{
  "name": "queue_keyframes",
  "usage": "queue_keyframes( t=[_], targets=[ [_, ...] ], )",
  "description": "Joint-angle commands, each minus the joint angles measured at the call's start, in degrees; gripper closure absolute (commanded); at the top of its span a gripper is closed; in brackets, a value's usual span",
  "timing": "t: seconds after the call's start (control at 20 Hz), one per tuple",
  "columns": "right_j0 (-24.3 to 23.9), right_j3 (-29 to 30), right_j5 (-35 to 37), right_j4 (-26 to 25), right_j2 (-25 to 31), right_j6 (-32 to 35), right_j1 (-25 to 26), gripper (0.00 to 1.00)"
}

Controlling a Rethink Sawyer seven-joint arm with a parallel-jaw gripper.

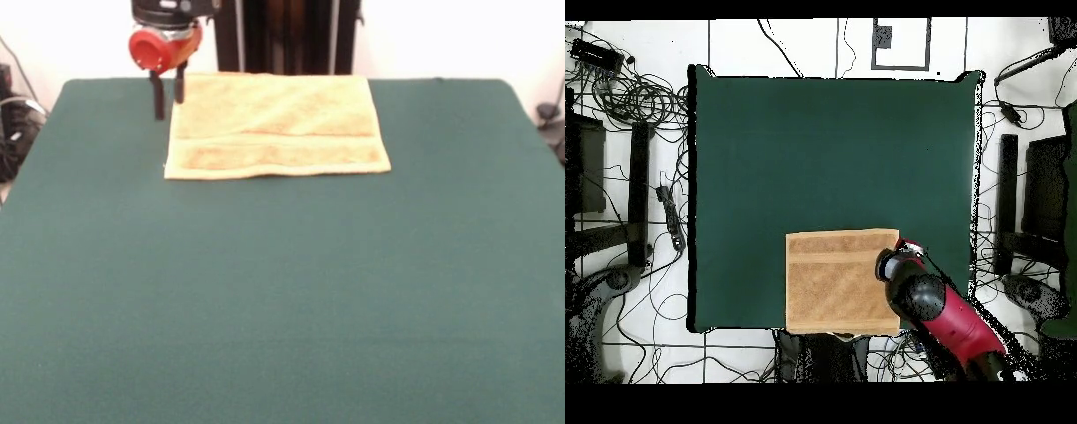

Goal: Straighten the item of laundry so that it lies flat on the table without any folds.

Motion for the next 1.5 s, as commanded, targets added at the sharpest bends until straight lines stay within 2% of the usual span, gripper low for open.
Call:
queue_keyframes(
  t=[0.05, 0.15, 0.3, 0.35, 0.45, 0.5, 0.65, 0.8, 0.95, 1.05, 1.2, 1.4, 1.5],
  targets=[
    [-5.4, -8.0, -10.6, -15.6, 15.9, -6.4, 4.5, 0.00],
    [-8.8, -11.6, -6.3, -23.1, 19.2, -13.0, 3.5, 0.00],
    [-15.4, -15.6, 1.5, -33.5, 28.1, -21.2, 2.7, 0.00],
    [-15.7, -16.4, 3.4, -35.0, 28.6, -22.2, 2.1, 0.00],
    [-16.4, -15.1, 5.7, -33.2, 29.1, -17.5, 2.0, 0.00],
    [-15.2, -13.9, 4.1, -32.2, 27.5, -12.5, 2.3, 0.00],
    [-7.2, -11.8, 0.0, -26.0, 17.1, 1.1, 1.7, 0.00],
    [-1.4, -9.8, 2.5, -19.8, 9.9, 7.5, 0.9, 0.00],
    [0.2, -3.0, 7.4, -13.2, 9.8, 11.3, -1.3, 0.00],
    [-0.9, 3.1, 4.4, -8.6, 13.3, 14.9, -1.4, 0.00],
    [1.7, 8.0, 1.7, -2.5, 13.2, 18.8, -2.2, 0.00],
    [13.9, 8.1, 3.0, 6.2, 0.7, 19.2, -3.2, 0.00],
    [13.2, 10.2, 2.4, 7.6, 1.7, 17.9, -3.0, 0.00]
  ],
)
